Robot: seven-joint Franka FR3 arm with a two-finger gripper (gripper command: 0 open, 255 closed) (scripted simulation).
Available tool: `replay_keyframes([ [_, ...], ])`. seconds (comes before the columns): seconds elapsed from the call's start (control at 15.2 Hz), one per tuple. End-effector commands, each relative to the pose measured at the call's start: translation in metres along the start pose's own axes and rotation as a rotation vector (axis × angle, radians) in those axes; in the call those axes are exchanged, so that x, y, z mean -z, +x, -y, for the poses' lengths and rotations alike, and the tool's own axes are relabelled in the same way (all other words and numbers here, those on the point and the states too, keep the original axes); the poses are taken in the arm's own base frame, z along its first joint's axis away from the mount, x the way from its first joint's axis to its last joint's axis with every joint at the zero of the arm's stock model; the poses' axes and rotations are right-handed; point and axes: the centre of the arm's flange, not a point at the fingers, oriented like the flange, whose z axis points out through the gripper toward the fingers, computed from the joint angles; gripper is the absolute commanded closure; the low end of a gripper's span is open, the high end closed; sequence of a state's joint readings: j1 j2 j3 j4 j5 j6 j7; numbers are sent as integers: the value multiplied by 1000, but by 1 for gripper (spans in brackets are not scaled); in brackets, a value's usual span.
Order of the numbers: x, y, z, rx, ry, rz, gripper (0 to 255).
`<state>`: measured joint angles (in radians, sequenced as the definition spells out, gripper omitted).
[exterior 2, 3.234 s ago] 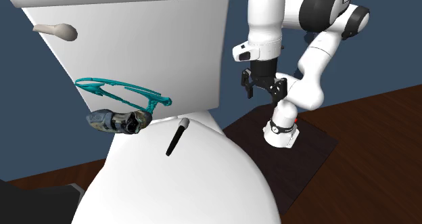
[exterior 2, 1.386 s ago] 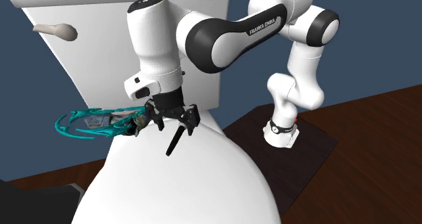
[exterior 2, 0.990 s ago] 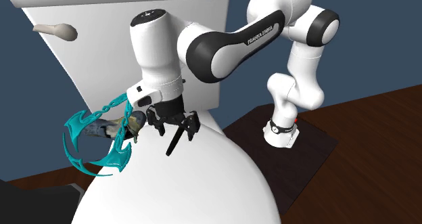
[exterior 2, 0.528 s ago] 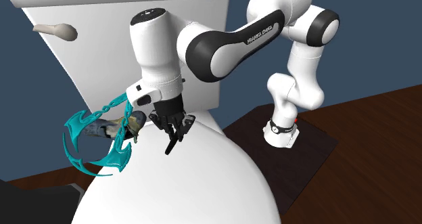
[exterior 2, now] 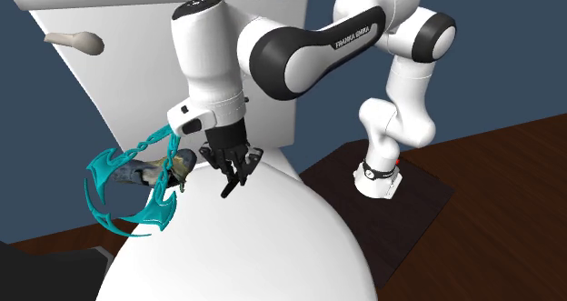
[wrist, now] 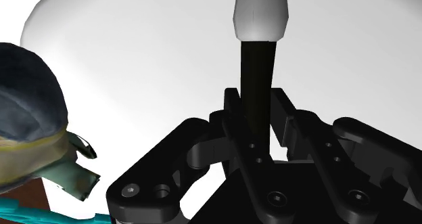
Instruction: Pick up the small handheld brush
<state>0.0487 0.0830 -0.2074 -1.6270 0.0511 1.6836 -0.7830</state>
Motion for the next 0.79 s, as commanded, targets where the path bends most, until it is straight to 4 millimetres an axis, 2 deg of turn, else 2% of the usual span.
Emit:
replay_keyframes([
  [0.0,11,0,0,0,0,1,255],
  [0.59,58,1,2,0,0,1,255],
  [0.73,59,1,2,0,0,1,255],
])
